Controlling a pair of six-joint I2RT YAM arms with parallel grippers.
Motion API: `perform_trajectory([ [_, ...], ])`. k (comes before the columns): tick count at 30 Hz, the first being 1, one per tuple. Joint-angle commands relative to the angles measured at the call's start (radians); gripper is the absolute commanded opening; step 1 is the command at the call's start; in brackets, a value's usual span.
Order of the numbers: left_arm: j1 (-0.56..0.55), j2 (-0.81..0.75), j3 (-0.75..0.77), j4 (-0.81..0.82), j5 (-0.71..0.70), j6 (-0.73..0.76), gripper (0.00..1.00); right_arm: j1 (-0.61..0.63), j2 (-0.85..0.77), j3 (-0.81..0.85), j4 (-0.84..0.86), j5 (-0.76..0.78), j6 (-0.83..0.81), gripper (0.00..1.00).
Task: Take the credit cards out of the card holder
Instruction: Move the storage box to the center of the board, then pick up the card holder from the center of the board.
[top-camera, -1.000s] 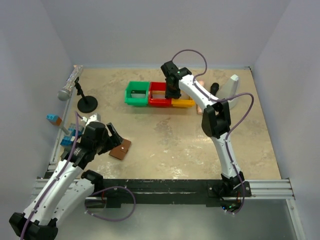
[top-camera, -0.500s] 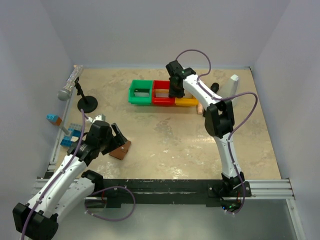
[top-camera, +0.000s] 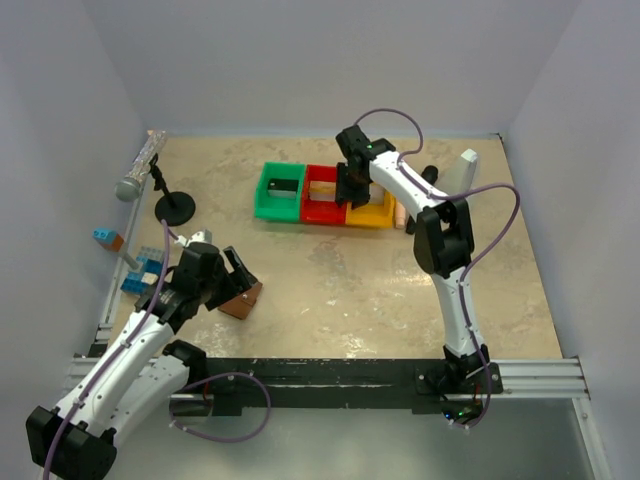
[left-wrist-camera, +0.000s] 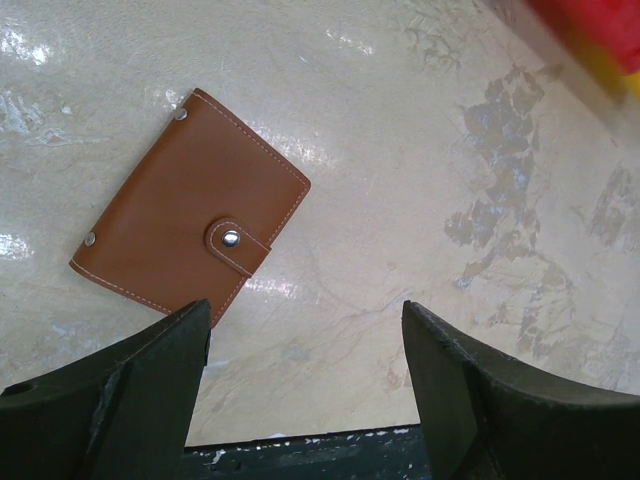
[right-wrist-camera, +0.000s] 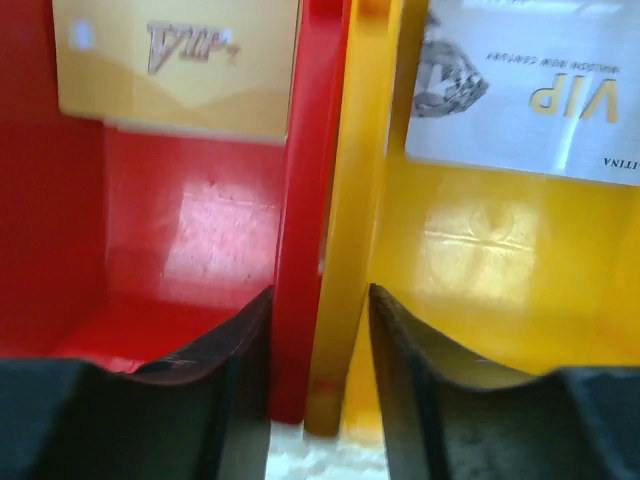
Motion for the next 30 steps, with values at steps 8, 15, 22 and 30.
perform_trajectory([
  [8, -0.002, -0.02, -0.003, 0.008, 0.009, 0.002, 0.82, 0.005, -0.02, -0.027, -0.068, -0.167, 0.049, 0.52],
  [15, -0.002, -0.017, 0.034, -0.018, -0.037, 0.018, 0.83, 0.007, -0.104, -0.126, -0.031, -0.14, 0.037, 0.61],
  [22, 0.004, 0.06, 0.066, -0.024, -0.106, 0.054, 0.89, 0.012, -0.372, -0.37, 0.104, -0.017, -0.005, 0.66],
  [30, 0.06, 0.14, 0.059, 0.02, -0.139, 0.077, 0.96, 0.146, -0.797, -0.709, 0.283, 0.162, -0.104, 0.71],
])
